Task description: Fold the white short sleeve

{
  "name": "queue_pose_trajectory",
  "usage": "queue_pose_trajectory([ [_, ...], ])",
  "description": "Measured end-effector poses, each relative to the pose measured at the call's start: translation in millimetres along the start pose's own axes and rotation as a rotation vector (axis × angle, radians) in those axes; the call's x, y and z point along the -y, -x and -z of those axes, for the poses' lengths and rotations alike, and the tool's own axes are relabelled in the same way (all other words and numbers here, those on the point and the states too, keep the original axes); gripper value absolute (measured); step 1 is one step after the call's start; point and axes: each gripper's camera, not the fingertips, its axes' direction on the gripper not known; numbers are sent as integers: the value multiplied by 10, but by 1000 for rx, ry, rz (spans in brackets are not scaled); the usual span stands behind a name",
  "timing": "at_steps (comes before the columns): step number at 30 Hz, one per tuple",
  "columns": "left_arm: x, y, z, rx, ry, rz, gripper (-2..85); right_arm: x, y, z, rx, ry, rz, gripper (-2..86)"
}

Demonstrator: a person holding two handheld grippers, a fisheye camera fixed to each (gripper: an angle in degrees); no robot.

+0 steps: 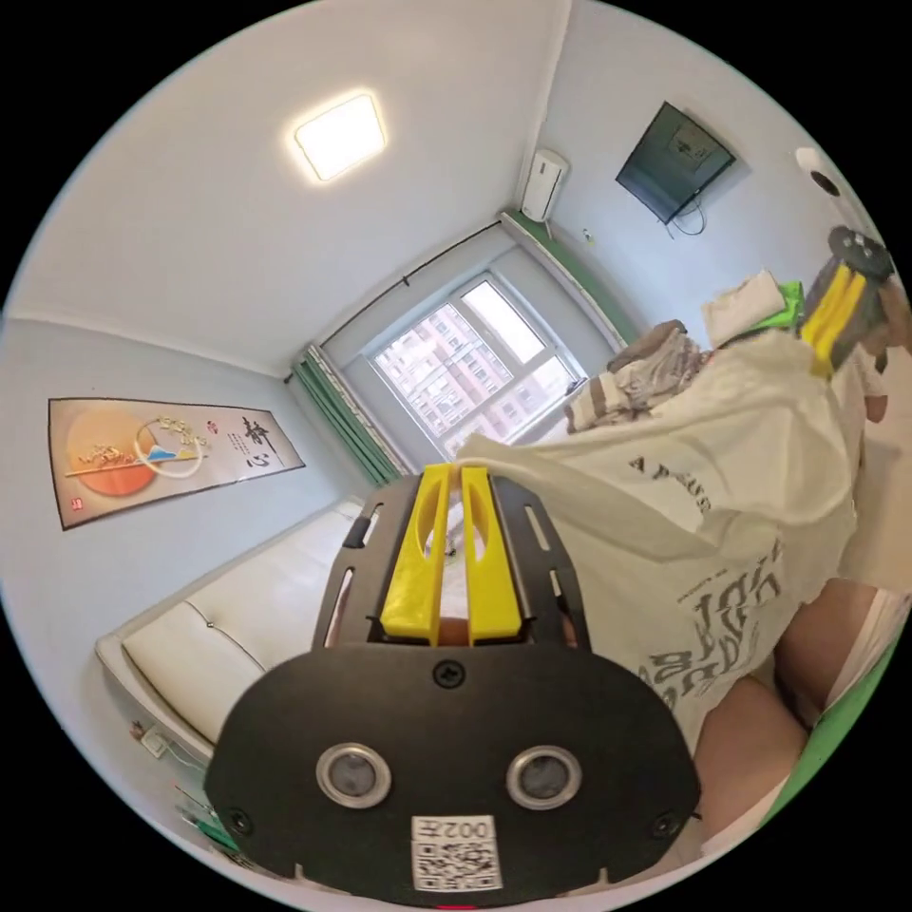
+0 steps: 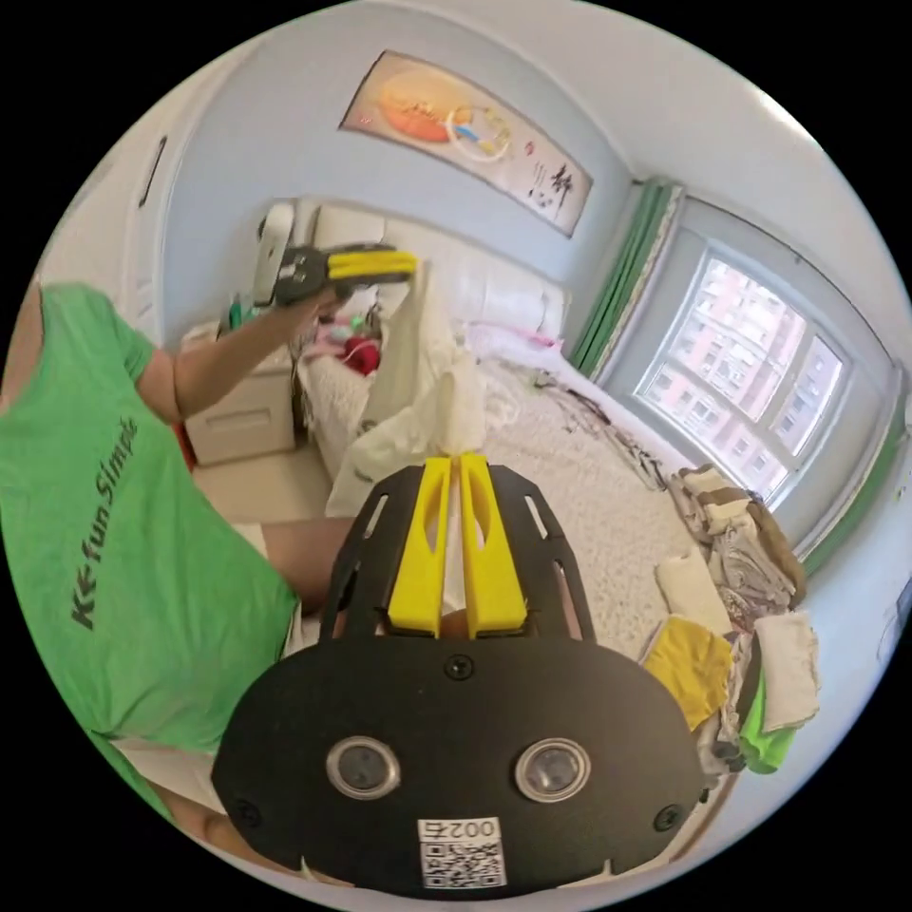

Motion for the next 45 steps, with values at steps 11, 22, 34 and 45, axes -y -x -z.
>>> queue_pose_trajectory([
  [11,-227,-630,-134,-110,91,33,-8,-285,158,-746,93,-46,-213,76],
  [22,-65,-741,-116,-149,118,127,-7,-87,985,-1857,161,77,-182,136],
  [34,129,-981,-41,-115,145,131,-8,-445,1106,-2331,8,244,-335,8],
  [45,528,-515,129,-114,114,178,-8,-197,-243,207,-482,-165,-433,-9],
])
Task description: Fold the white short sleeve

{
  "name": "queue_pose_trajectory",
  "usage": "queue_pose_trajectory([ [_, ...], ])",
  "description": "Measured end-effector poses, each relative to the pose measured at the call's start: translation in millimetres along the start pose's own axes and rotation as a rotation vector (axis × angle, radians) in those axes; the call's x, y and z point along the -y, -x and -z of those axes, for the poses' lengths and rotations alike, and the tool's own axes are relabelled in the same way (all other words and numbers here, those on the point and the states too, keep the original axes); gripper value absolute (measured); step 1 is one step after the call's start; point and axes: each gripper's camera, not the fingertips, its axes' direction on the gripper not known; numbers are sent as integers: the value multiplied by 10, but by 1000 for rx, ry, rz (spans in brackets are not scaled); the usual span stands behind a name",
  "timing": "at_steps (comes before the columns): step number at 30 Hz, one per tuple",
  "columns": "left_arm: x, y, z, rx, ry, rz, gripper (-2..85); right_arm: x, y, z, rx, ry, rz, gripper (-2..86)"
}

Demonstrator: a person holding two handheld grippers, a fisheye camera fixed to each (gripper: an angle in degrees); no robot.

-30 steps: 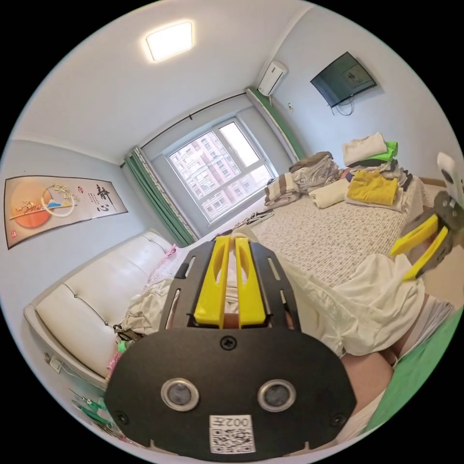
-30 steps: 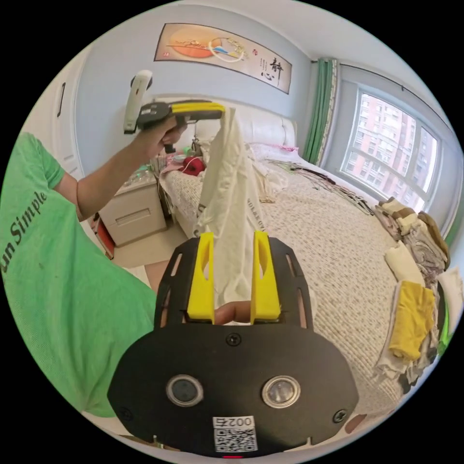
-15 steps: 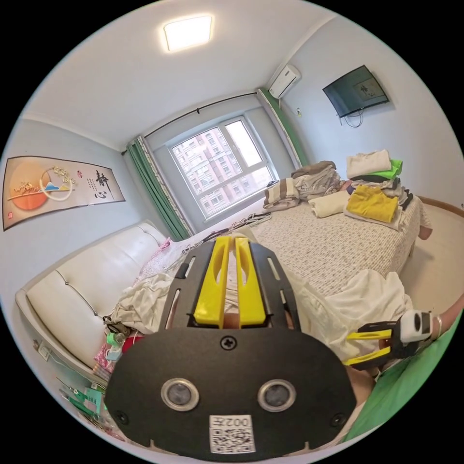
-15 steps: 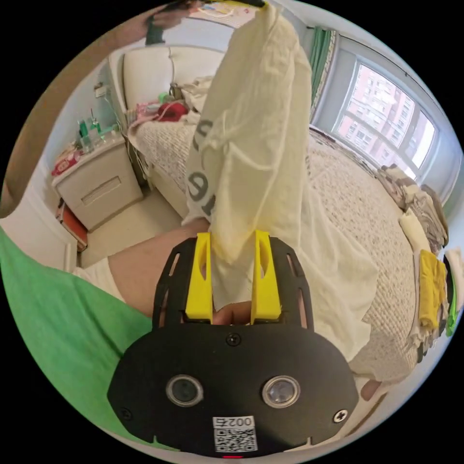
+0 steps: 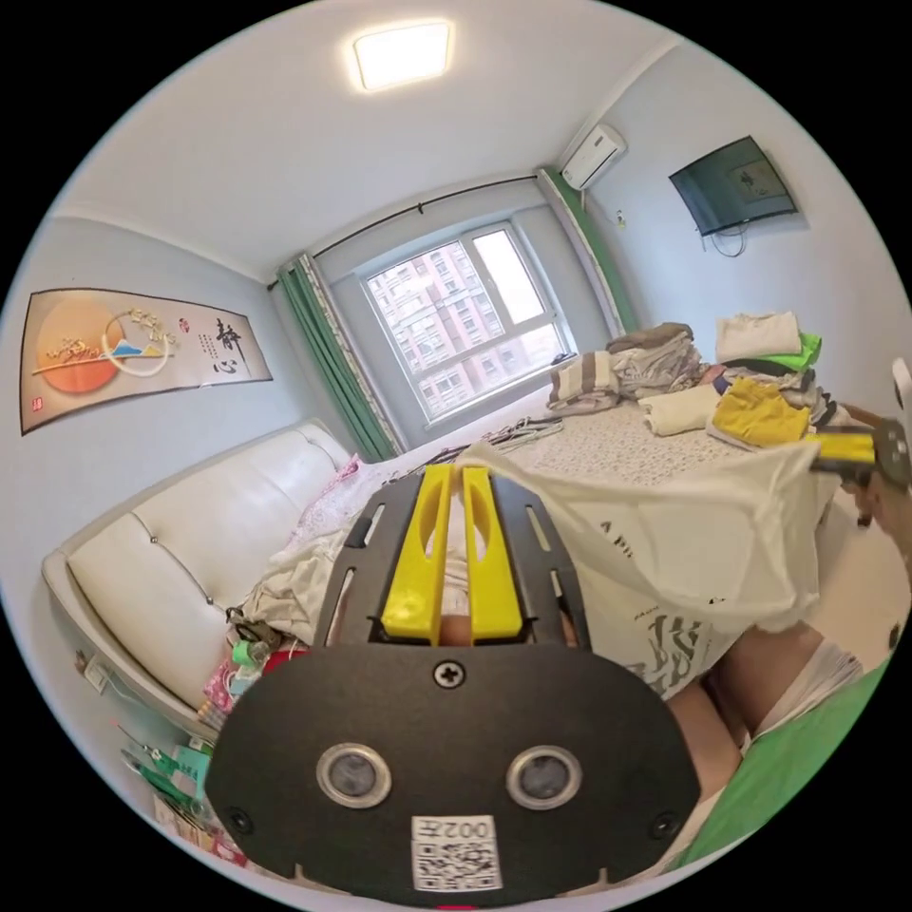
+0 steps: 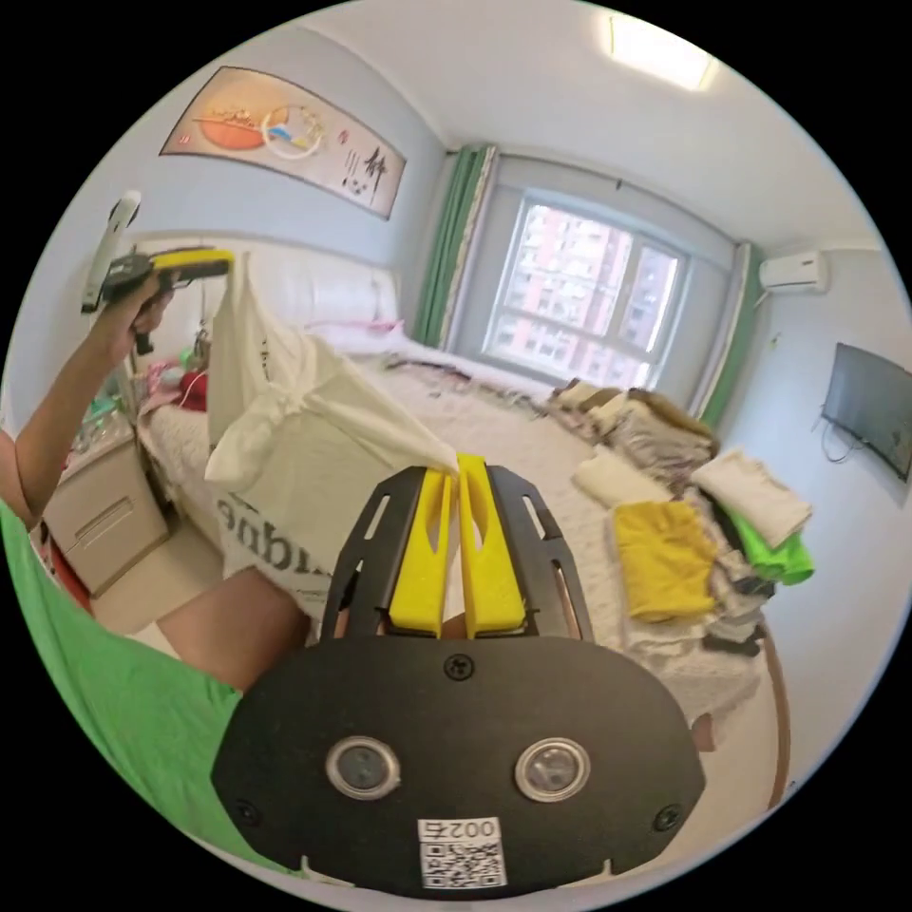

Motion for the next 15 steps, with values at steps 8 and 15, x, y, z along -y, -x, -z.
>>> queue_pose_trajectory([
  [8,1581,544,1015,-16,-262,-87,-9,1378,-634,1527,-162,-315,94,-9],
  [15,2378,596,1996,246,-456,-216,-8,2088,-675,2478,-342,-485,154,-9],
])
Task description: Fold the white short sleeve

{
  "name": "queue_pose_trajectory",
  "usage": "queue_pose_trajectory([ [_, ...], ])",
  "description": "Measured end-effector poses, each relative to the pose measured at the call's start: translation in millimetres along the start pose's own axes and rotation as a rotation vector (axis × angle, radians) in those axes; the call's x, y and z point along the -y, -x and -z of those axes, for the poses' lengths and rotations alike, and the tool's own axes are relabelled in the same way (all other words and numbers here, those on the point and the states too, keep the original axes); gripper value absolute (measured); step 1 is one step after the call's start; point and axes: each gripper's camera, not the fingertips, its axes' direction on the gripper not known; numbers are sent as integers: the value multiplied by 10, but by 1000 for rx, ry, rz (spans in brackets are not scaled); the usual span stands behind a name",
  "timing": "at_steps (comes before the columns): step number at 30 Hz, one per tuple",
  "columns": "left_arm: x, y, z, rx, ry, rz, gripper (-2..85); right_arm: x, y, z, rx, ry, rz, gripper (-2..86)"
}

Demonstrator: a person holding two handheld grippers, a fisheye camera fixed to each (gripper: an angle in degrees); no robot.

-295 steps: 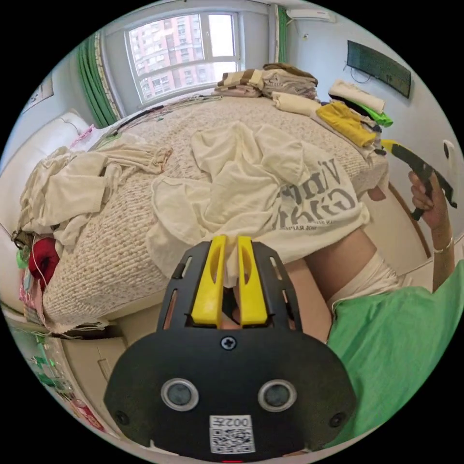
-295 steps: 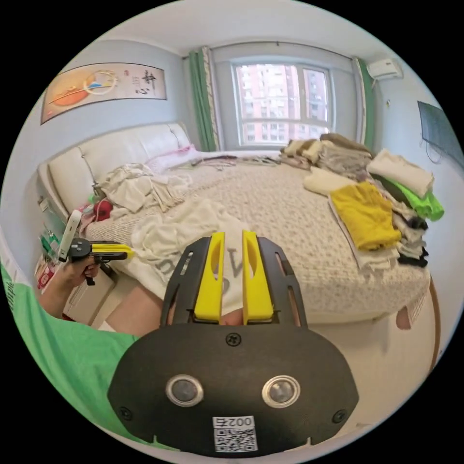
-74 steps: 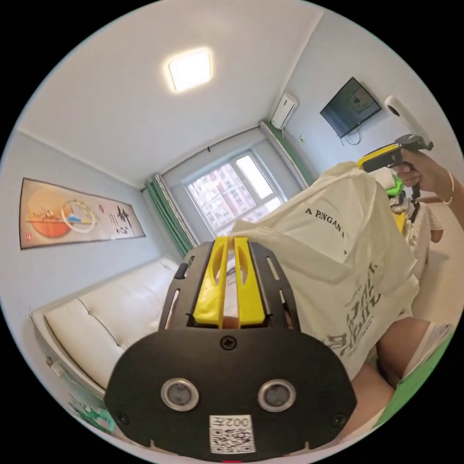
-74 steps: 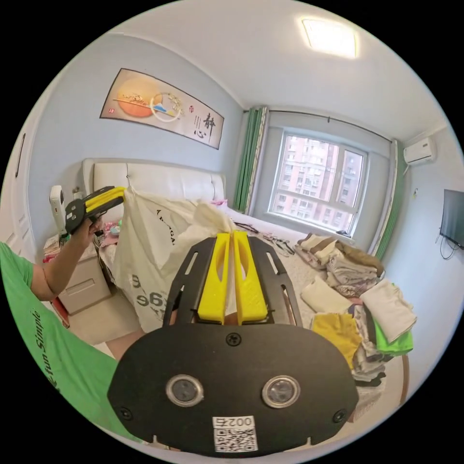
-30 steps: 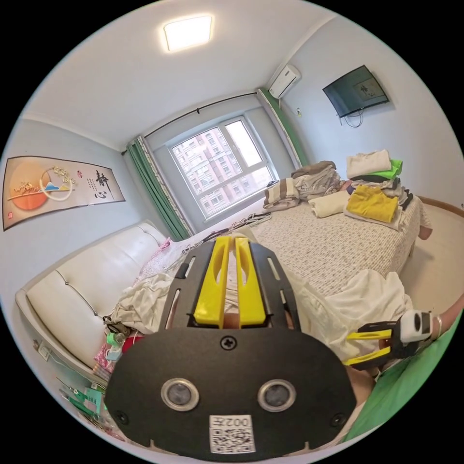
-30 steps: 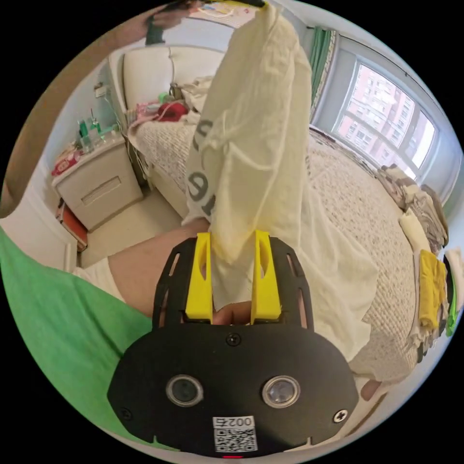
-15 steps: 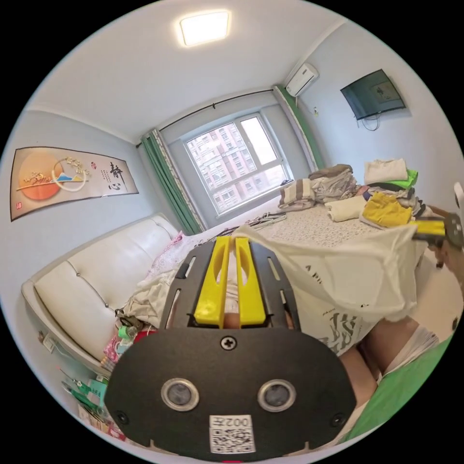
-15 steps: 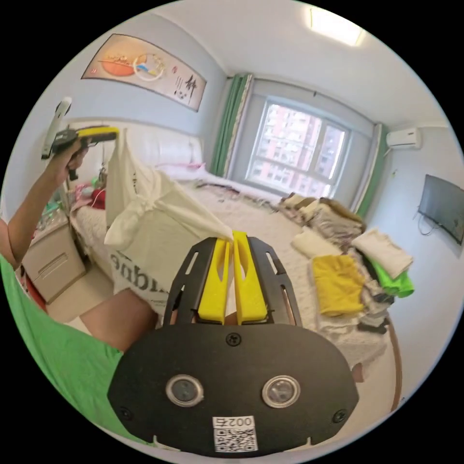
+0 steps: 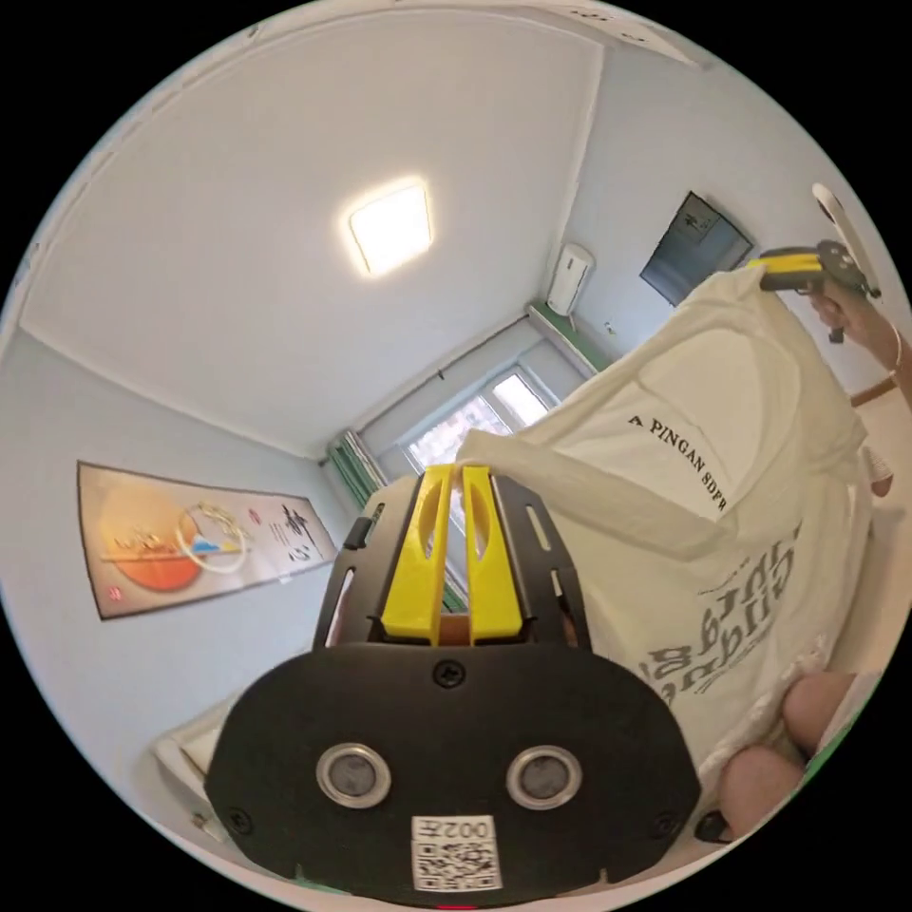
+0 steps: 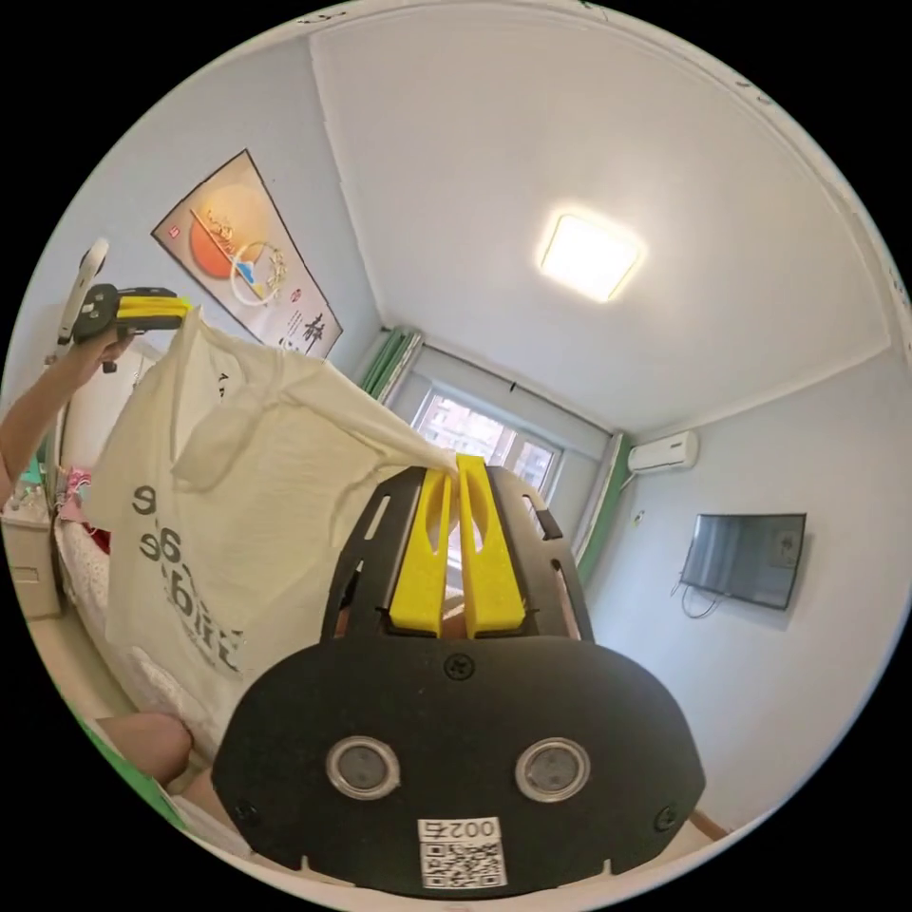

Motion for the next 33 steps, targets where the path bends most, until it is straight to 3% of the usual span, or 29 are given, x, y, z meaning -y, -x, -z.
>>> queue_pose_trajectory([
  [6,421,277,89,50,-52,-50,-8,111,-110,-111,41,12,-9,-9],
  [15,144,29,-1231,-56,97,-110,-8,-514,112,-1213,83,146,-19,-9],
  [25,-1109,-1060,-4276,-295,391,-212,-7,-1952,723,-3645,70,437,-22,-9],
  [33,-2600,-2435,-6909,-415,697,-186,-6,-4022,1626,-6135,-12,793,65,-6],
])
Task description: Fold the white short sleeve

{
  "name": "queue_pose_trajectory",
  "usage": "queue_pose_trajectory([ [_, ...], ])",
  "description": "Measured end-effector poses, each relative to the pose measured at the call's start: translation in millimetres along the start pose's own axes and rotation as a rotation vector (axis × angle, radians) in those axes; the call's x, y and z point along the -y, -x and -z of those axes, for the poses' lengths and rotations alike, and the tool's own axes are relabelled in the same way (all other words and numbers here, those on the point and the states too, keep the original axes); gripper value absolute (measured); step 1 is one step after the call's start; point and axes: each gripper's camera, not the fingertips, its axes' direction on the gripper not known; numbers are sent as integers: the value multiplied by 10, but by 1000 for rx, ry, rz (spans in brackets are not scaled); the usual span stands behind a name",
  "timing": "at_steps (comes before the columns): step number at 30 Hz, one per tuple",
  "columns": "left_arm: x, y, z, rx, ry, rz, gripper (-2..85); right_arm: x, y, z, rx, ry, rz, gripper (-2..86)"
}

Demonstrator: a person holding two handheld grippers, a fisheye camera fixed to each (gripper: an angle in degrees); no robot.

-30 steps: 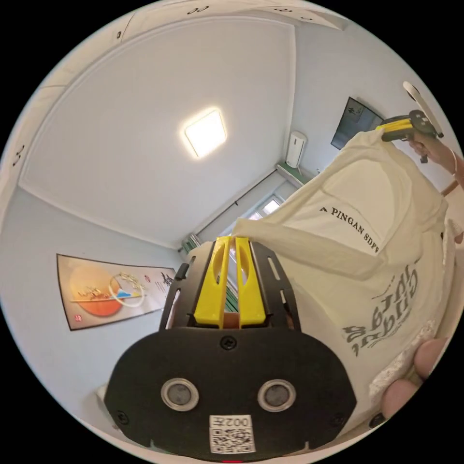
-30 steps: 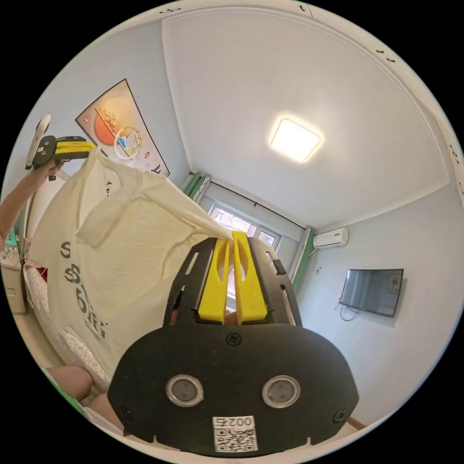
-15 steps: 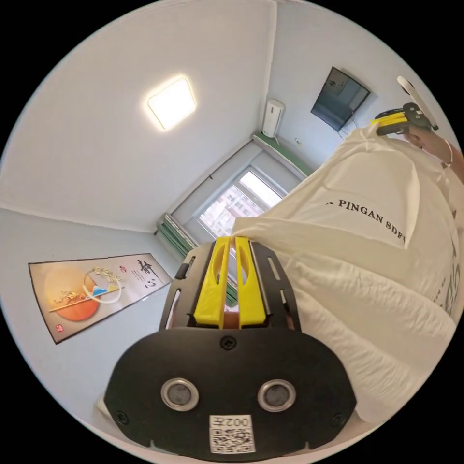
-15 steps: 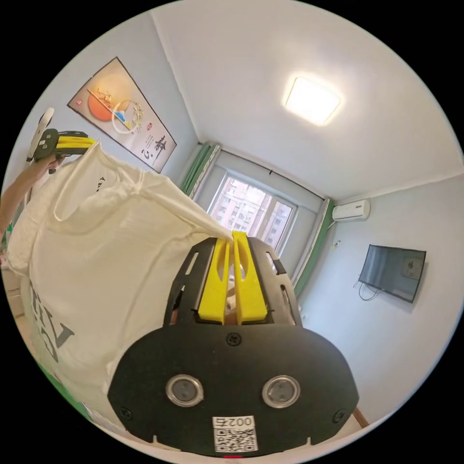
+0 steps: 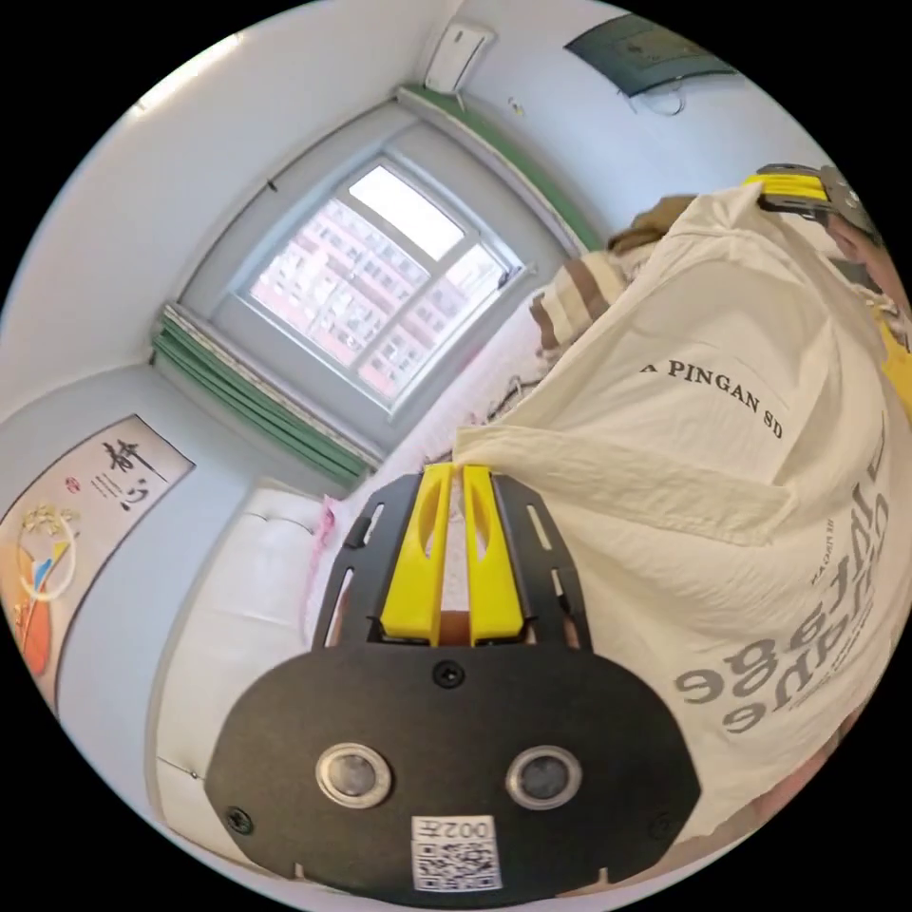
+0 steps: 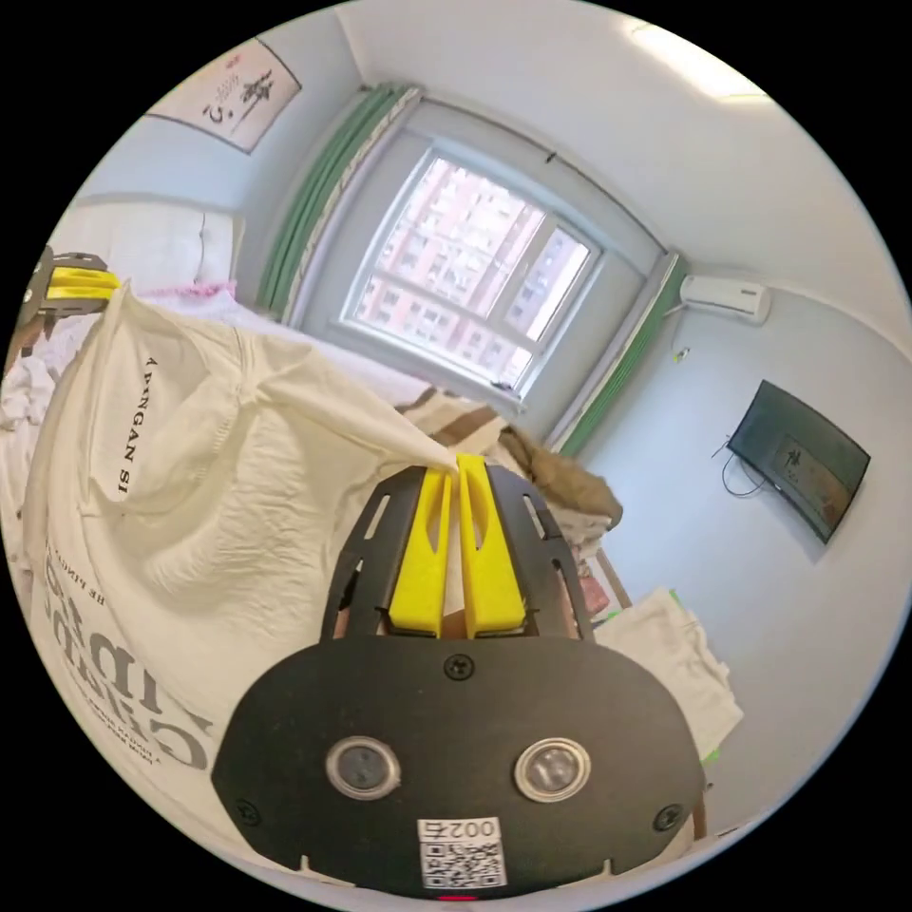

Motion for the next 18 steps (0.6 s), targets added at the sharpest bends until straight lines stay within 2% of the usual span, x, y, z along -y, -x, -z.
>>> queue_pose_trajectory([
  [2,-8,-227,-926,-38,170,29,-8,-148,217,-590,11,111,15,-3],
  [5,-254,-522,-1748,-9,346,17,-9,-537,428,-1241,29,254,-7,21],
  [8,-620,-523,-2089,26,410,38,-10,-988,444,-1429,51,268,-34,49],
  [10,-867,-362,-2073,45,398,78,-10,-1244,362,-1350,18,237,-55,50],
  [13,-1356,31,-1778,35,355,156,-10,-1714,78,-936,102,158,-134,55],
  [18,-2464,658,-956,-218,265,355,-10,-2803,-358,108,97,30,-241,12],
])
